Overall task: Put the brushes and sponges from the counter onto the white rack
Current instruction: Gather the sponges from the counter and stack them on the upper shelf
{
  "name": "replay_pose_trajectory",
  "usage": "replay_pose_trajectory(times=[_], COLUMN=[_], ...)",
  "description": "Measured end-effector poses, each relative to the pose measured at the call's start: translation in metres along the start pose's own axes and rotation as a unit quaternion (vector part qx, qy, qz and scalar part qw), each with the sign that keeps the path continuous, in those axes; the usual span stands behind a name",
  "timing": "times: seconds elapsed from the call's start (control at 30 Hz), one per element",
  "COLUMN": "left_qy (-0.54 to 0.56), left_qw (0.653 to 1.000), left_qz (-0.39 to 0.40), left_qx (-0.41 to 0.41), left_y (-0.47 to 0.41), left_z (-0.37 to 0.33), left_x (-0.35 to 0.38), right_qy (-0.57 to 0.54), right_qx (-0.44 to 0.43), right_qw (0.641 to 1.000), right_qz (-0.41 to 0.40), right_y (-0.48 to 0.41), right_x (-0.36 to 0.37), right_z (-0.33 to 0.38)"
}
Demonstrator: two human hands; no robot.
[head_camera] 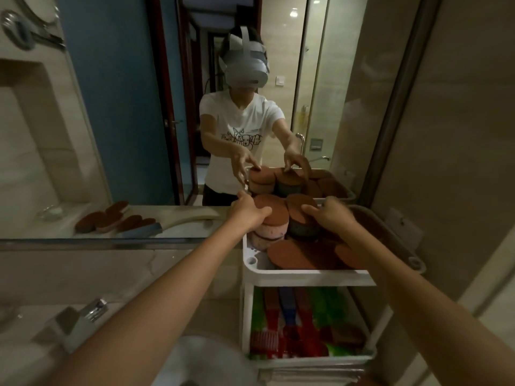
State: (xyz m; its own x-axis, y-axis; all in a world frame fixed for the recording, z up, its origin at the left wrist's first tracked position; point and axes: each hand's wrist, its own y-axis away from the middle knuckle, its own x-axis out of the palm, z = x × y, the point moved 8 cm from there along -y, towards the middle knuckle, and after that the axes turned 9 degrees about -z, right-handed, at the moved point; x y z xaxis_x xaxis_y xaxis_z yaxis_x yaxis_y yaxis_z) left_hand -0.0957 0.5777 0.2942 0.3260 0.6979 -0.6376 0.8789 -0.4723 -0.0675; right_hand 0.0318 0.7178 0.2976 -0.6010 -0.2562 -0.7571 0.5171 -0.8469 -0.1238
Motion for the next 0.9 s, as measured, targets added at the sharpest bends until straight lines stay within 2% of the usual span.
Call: replay_pose_trajectory(times=[0.07,0.23,0.5,0.9], left_qy=[0.001,0.009,-0.001,0.011], left_qw=[1.0,0.999,0.999,0.998], left_qz=[-0.008,-0.04,-0.046,-0.051], left_qx=[0.006,0.013,0.016,0.033], left_y=[-0.002,-0.005,-0.004,0.0], left_z=[0.002,-0.003,-0.001,0.002], left_x=[0.001,0.0,0.005,0.008], right_qy=[-0.021,-0.052,-0.111,-0.274], right_qx=[-0.001,0.003,0.046,0.111], right_qw=[0.999,0.999,0.993,0.954], right_qz=[0.024,-0.015,-0.001,0.056], right_y=[-0.002,-0.008,-0.01,-0.01], right_x=[0.007,0.001,0.008,0.013], right_z=[-0.001,0.003,-0.008,-0.019])
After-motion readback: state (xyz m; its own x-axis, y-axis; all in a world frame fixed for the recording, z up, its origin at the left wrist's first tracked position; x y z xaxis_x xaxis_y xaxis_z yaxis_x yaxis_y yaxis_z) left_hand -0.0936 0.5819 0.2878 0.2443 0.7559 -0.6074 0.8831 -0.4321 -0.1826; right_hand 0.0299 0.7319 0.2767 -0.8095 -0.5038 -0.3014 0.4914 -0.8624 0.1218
